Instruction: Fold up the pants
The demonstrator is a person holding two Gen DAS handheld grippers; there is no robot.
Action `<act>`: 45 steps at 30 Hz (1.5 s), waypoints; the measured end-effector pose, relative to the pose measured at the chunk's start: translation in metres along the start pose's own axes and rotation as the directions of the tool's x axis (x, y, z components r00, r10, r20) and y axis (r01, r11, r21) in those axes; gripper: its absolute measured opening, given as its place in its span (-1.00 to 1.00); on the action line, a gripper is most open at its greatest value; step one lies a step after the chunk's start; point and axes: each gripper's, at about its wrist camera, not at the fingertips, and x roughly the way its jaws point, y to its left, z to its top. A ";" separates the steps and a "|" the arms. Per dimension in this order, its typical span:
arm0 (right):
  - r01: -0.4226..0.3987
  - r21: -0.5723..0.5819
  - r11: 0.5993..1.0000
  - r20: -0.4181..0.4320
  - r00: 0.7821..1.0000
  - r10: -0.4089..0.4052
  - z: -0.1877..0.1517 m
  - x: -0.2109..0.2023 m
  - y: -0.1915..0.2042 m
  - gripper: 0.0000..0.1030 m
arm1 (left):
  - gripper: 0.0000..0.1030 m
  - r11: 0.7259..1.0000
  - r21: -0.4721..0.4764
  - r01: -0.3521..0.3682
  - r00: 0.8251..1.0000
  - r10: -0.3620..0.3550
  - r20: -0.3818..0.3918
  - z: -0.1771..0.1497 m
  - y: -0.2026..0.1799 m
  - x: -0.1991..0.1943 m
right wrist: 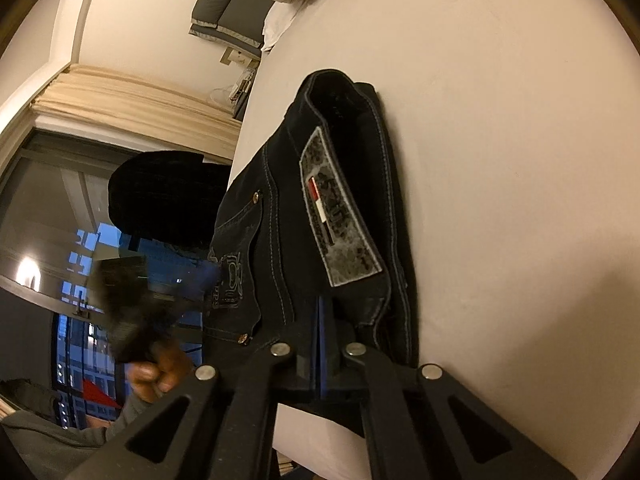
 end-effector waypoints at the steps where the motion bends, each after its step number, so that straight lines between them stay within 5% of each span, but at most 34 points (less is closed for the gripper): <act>1: 0.000 0.004 1.000 -0.002 1.000 0.000 0.000 -0.001 -0.001 -1.00 | -0.68 0.999 -0.043 0.004 1.000 -0.004 -0.006 -0.005 0.016 0.008; 2: 0.006 0.003 1.000 -0.002 1.000 -0.006 -0.002 -0.002 -0.003 -1.00 | -0.87 0.998 -0.062 0.008 1.000 -0.008 0.003 -0.007 0.022 0.006; 5: 0.009 -0.002 1.000 0.002 1.000 -0.009 -0.003 -0.007 0.000 -1.00 | -0.89 0.994 -0.106 0.018 1.000 -0.018 -0.001 -0.005 0.027 -0.007; 9: -0.039 -0.026 0.999 0.009 0.999 0.039 -0.016 -0.015 0.005 -1.00 | -0.89 0.991 0.038 0.128 0.992 -0.128 0.009 -0.024 -0.013 -0.039; 12: -0.053 -0.017 0.998 0.002 0.999 0.053 -0.028 -0.016 -0.004 -1.00 | -0.89 0.995 0.076 0.068 0.994 -0.061 -0.094 -0.054 -0.005 -0.022; 17: -0.042 -0.074 0.996 -0.017 0.999 0.041 -0.031 -0.029 0.007 -0.98 | -0.89 0.994 0.071 0.079 0.994 -0.073 -0.086 -0.051 0.001 -0.027; 18: -0.040 -0.096 0.995 -0.001 0.999 0.040 -0.029 -0.035 0.011 -0.85 | -0.89 0.994 0.091 0.065 0.995 -0.058 -0.077 -0.042 -0.010 -0.021; 21: -0.035 -0.099 0.994 0.090 0.995 0.044 -0.017 -0.059 0.013 0.21 | -0.79 0.994 0.106 0.027 1.000 -0.027 0.000 -0.036 -0.017 -0.048; 22: -0.017 -0.084 0.996 0.114 0.993 0.027 -0.009 -0.063 0.009 0.35 | -0.46 0.995 0.096 0.001 1.000 -0.004 0.029 -0.032 -0.011 -0.059; 23: 0.005 -0.069 0.998 0.118 0.993 0.004 -0.001 -0.063 0.005 0.35 | 0.33 0.997 0.077 -0.030 0.998 0.026 0.051 -0.028 -0.003 -0.067; 25: 0.033 -0.031 0.999 0.107 0.994 -0.030 0.017 -0.055 -0.006 0.35 | 0.99 0.997 0.035 -0.062 0.992 0.057 0.117 -0.023 0.013 -0.080; 26: 0.045 -0.020 0.999 0.099 0.994 -0.043 0.025 -0.049 -0.010 0.35 | 0.99 0.997 0.006 -0.081 0.985 0.079 0.150 -0.021 0.021 -0.084; 36: 0.073 -0.042 0.996 -0.074 0.994 -0.076 0.074 0.014 -0.007 0.22 | 0.97 0.989 -0.134 -0.054 0.999 0.052 -0.017 0.007 0.060 -0.035; 37: 0.087 -0.046 0.995 -0.088 0.992 -0.091 0.076 0.020 -0.005 0.16 | 0.85 0.989 -0.133 -0.059 0.998 0.056 -0.028 0.009 0.058 -0.029; 40: 0.125 -0.069 0.990 -0.099 0.986 -0.131 0.078 0.028 0.002 -0.20 | -0.01 0.986 -0.138 -0.092 0.992 0.079 -0.098 0.021 0.057 -0.010; 45: 0.200 -0.166 0.966 -0.051 0.976 -0.211 0.070 0.025 0.029 -0.54 | -0.34 0.983 -0.130 -0.130 0.987 0.116 -0.115 0.034 0.043 -0.003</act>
